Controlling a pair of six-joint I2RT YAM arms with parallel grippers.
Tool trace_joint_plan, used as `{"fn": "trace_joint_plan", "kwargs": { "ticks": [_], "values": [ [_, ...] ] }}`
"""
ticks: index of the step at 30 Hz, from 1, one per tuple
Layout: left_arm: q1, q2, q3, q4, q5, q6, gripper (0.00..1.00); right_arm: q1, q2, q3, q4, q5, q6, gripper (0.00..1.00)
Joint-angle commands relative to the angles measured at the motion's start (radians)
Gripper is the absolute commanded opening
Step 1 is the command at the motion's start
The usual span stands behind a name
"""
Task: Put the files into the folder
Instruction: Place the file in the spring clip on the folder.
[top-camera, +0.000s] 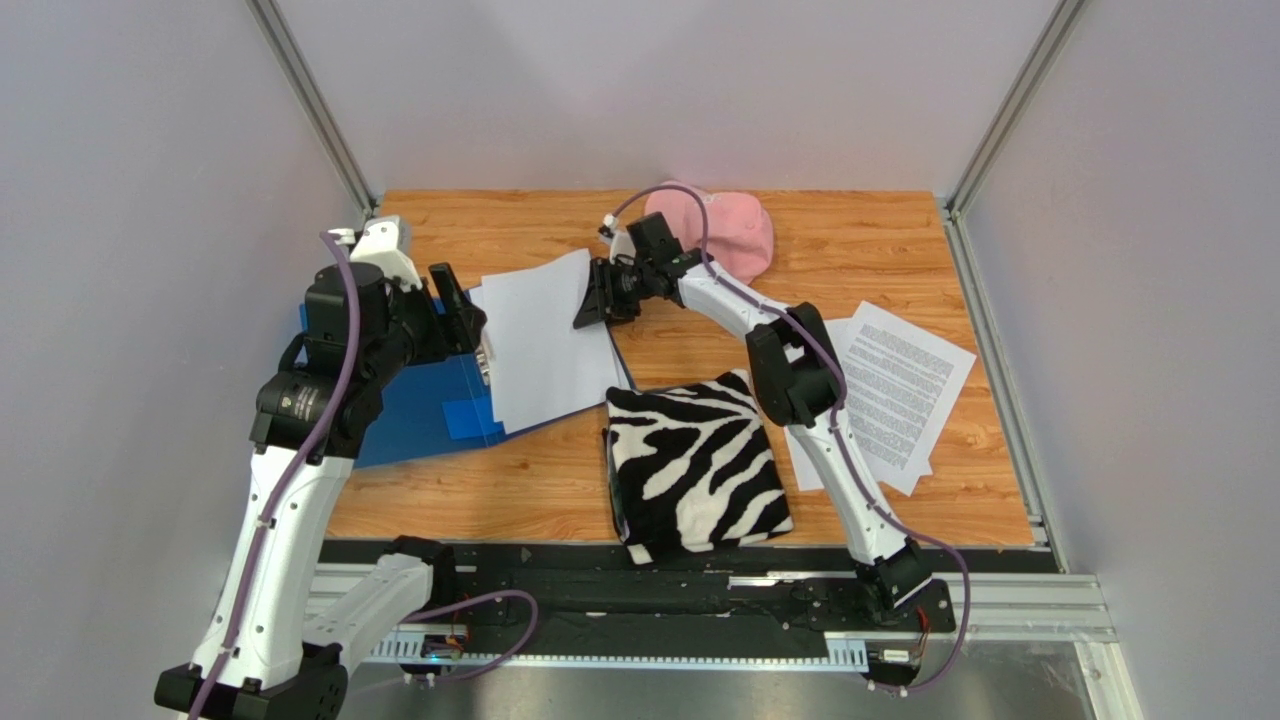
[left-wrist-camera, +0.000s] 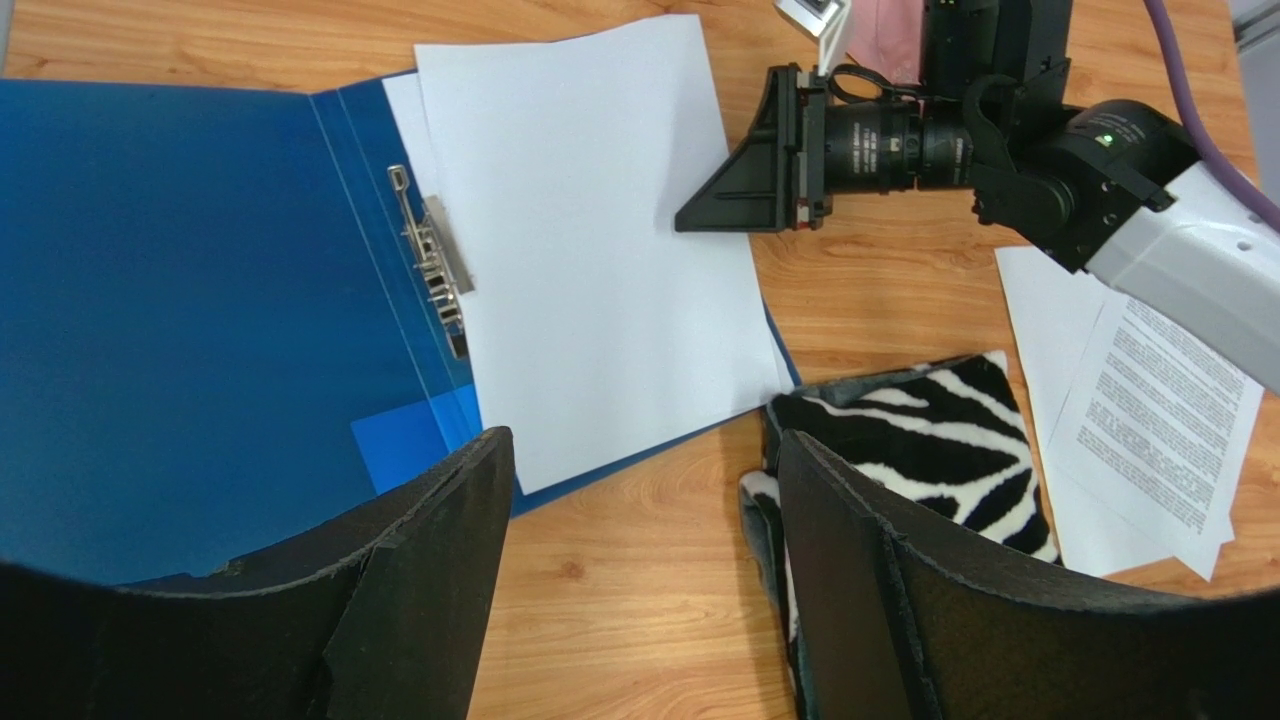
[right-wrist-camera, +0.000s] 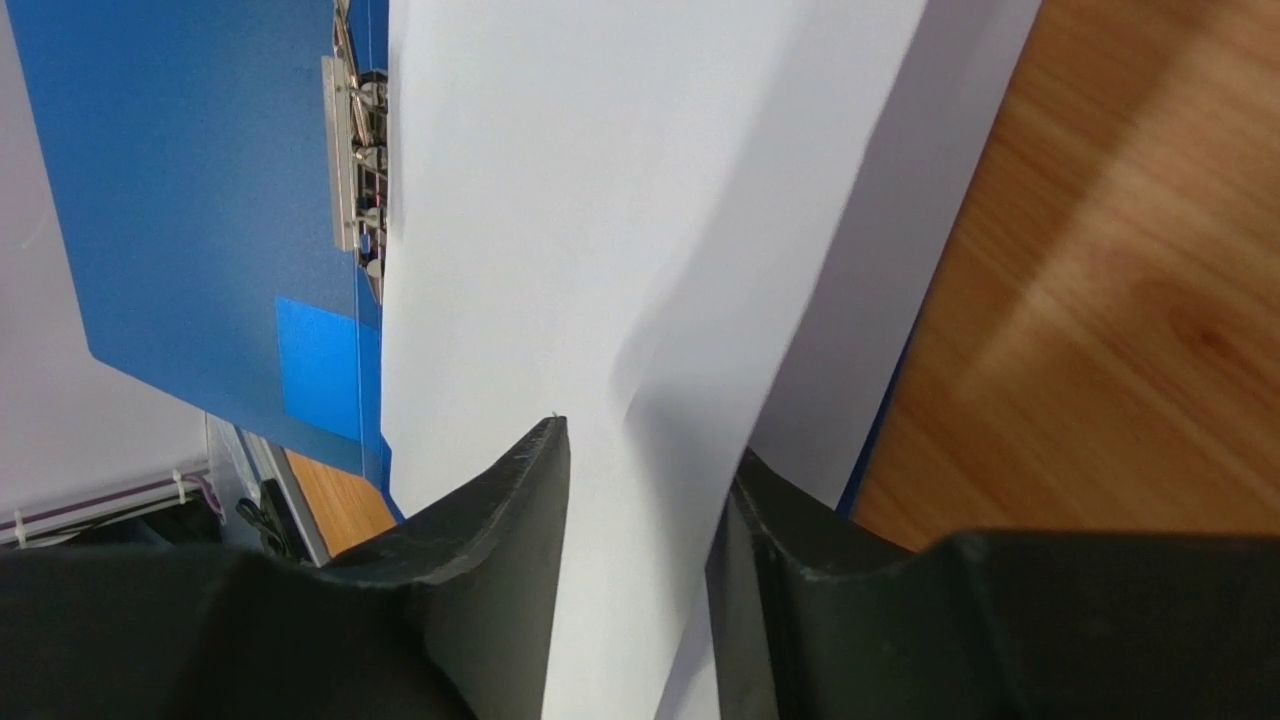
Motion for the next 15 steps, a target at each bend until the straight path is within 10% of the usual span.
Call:
{"fn": "trace_joint_plan", "kwargs": {
  "ticks": [1, 7, 15],
  "values": [
    [-0.003, -0.010, -0.003, 0.028, 0.017, 0.006, 0.74, -0.001, -0.134, -0.065, 0.049, 0.027, -0.016, 0.30],
    [-0.001, -0.016, -0.005, 0.025, 0.012, 0.010, 0.73, -0.002, -0.120, -0.038, 0.034, -0.007, -0.057, 0.03],
    [-0.001, -0.016, -0.003, 0.020, 0.012, 0.018, 0.73, -0.033, -0.047, 0.062, -0.032, -0.151, -0.140, 0.00]
  ]
}}
